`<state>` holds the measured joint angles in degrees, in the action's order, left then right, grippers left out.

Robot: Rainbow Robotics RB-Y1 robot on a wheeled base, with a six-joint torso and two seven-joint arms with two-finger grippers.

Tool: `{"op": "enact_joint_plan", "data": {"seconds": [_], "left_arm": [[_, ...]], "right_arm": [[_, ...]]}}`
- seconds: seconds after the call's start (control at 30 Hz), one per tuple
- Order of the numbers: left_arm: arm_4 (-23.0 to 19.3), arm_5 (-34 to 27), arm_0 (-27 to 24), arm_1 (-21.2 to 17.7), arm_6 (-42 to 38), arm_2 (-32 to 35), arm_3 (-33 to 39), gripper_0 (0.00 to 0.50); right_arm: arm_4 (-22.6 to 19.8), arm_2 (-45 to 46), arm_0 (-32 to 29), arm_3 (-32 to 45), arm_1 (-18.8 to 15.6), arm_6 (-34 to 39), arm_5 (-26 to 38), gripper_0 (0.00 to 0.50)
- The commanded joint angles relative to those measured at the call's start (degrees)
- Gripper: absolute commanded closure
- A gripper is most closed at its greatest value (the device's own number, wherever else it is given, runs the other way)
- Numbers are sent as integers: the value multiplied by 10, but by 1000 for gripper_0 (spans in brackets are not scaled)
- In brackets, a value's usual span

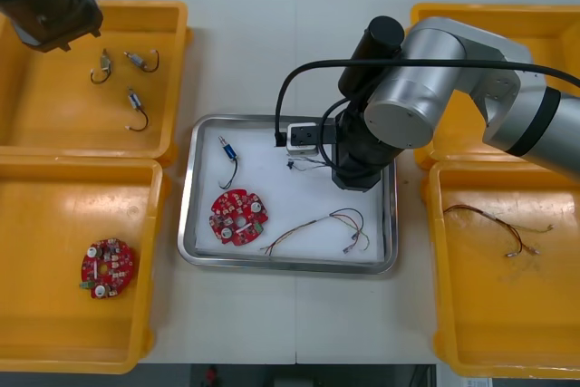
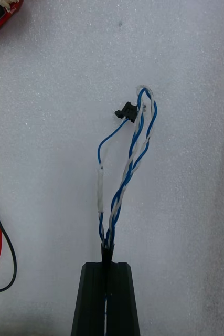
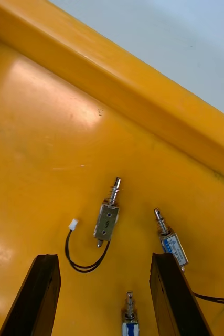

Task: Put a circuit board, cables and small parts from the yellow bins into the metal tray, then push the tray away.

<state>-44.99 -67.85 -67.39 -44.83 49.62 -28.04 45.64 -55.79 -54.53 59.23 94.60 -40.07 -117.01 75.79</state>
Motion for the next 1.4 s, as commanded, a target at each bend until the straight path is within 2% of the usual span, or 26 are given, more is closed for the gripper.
{"op": "enact_joint_plan", "data": {"seconds": [0.03, 0.23, 0.3, 0.37, 0.4, 0.43, 0.47, 0.5, 0.53, 0.77, 1.0, 1.23, 1.4], "left_arm": [[25, 33, -32, 29, 56, -1, -19, 0], [25, 84, -32, 32, 63, -51, -43, 0], [24, 98, -32, 33, 65, -59, -54, 0], [24, 111, -32, 36, 65, -62, -66, 0], [24, 120, -32, 39, 67, -66, -75, 0], [24, 127, -32, 41, 69, -67, -81, 0], [24, 131, -32, 42, 70, -67, -85, 0], [24, 136, -32, 46, 71, -68, -90, 0], [24, 142, -31, 47, 72, -67, -94, 0], [26, 162, -31, 62, 73, -70, -114, 0], [25, 178, -31, 75, 73, -90, -134, 0], [26, 208, -31, 85, 75, -90, -163, 0], [25, 208, -31, 86, 77, -90, -165, 0]], "right_arm": [[9, -22, 26, -3, 10, -16, -28, 500], [24, -36, 25, -3, 10, -16, -44, 498], [24, -36, 25, -3, 9, -14, -44, 464], [24, -36, 25, -3, 8, -12, -44, 375], [24, -36, 25, -3, 7, -10, -43, 248], [24, -36, 25, -3, 6, -8, -42, 157], [24, -36, 25, -3, 5, -7, -41, 118], [22, -36, 25, -3, 3, -4, -38, 48], [20, -35, 25, -3, 1, -2, -37, 0], [-4, -9, 26, 2, -15, 4, -12, 0], [-12, 84, 26, 34, -19, 28, 95, 0], [-11, 170, 26, 59, -23, 122, 178, 0], [-14, 218, 25, 72, -43, 206, 226, 0]]}}
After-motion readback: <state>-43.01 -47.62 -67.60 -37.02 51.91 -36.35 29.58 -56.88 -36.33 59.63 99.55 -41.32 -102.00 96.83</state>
